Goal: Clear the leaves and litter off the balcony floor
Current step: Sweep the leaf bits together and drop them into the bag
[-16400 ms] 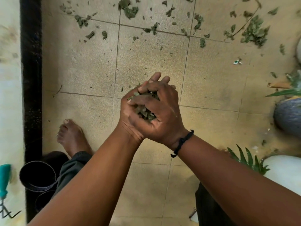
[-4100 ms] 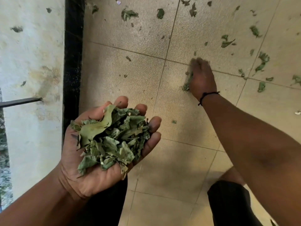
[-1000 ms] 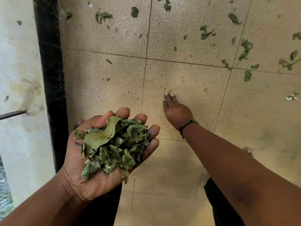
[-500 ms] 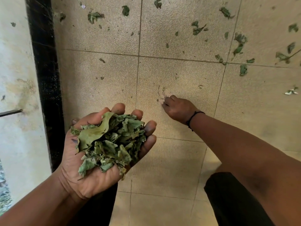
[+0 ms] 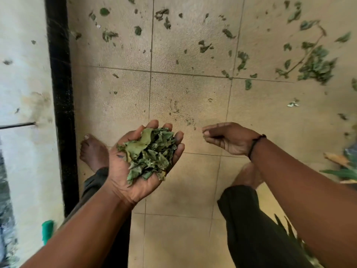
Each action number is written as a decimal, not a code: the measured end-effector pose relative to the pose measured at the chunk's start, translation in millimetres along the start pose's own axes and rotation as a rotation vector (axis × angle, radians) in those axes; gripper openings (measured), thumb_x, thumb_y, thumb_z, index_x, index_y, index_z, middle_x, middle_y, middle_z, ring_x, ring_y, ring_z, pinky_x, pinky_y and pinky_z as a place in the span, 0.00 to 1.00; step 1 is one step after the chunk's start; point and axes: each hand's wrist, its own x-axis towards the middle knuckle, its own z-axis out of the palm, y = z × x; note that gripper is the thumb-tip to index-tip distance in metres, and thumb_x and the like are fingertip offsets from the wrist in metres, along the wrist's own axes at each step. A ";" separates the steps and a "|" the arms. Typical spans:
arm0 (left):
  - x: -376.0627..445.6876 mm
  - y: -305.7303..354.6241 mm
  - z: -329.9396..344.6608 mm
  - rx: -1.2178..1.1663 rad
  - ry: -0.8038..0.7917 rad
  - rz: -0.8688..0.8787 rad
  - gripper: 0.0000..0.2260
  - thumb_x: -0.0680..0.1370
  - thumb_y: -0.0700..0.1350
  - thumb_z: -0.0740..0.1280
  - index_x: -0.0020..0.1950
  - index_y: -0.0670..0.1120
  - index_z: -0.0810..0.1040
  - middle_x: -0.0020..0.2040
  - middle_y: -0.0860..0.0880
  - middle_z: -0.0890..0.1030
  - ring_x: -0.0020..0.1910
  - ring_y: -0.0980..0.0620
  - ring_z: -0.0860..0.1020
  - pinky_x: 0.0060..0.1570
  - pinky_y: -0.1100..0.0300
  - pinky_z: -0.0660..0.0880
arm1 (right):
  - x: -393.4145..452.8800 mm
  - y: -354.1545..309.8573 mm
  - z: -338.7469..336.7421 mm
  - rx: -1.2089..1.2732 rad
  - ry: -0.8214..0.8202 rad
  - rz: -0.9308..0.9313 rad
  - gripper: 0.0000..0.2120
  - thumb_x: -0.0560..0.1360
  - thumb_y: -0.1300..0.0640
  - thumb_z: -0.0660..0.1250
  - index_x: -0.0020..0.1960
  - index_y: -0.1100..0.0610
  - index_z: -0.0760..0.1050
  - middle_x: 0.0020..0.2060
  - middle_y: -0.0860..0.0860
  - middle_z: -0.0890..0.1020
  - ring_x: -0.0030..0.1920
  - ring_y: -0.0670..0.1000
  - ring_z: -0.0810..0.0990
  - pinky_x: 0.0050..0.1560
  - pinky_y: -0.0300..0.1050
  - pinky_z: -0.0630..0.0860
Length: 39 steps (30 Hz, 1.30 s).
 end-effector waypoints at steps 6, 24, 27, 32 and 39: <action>-36.9 -13.4 84.6 -0.112 -0.014 0.010 0.09 0.70 0.44 0.66 0.42 0.44 0.86 0.48 0.44 0.85 0.49 0.43 0.83 0.55 0.47 0.79 | -206.5 -38.5 84.6 0.190 -0.166 -0.333 0.06 0.62 0.67 0.71 0.37 0.60 0.85 0.36 0.55 0.85 0.35 0.48 0.84 0.36 0.34 0.80; -310.1 70.0 445.7 -0.092 -0.493 0.283 0.10 0.72 0.46 0.64 0.43 0.43 0.82 0.42 0.44 0.83 0.40 0.45 0.83 0.45 0.55 0.81 | -573.6 -132.6 307.1 0.335 0.284 -1.692 0.06 0.75 0.61 0.68 0.47 0.51 0.79 0.43 0.47 0.82 0.46 0.45 0.81 0.49 0.38 0.77; -344.7 81.1 469.5 -0.109 -0.472 0.362 0.08 0.71 0.45 0.66 0.44 0.44 0.82 0.45 0.45 0.81 0.44 0.45 0.79 0.56 0.52 0.75 | -600.9 -151.1 335.7 0.630 0.092 -1.410 0.09 0.79 0.62 0.62 0.48 0.57 0.81 0.42 0.50 0.85 0.47 0.47 0.82 0.45 0.38 0.77; -386.8 115.8 499.6 -0.065 -0.531 0.456 0.08 0.66 0.45 0.66 0.34 0.45 0.84 0.37 0.45 0.82 0.36 0.44 0.81 0.47 0.53 0.79 | -640.1 -176.7 380.5 0.699 -0.099 -1.186 0.13 0.80 0.54 0.61 0.54 0.61 0.80 0.53 0.57 0.82 0.56 0.55 0.79 0.59 0.51 0.76; -391.3 170.2 522.1 0.107 -0.421 0.520 0.06 0.73 0.43 0.67 0.41 0.45 0.84 0.43 0.46 0.83 0.44 0.46 0.81 0.45 0.55 0.78 | -670.3 -210.0 442.8 0.719 -0.266 -1.078 0.07 0.76 0.59 0.65 0.43 0.60 0.80 0.35 0.55 0.82 0.34 0.53 0.82 0.38 0.43 0.79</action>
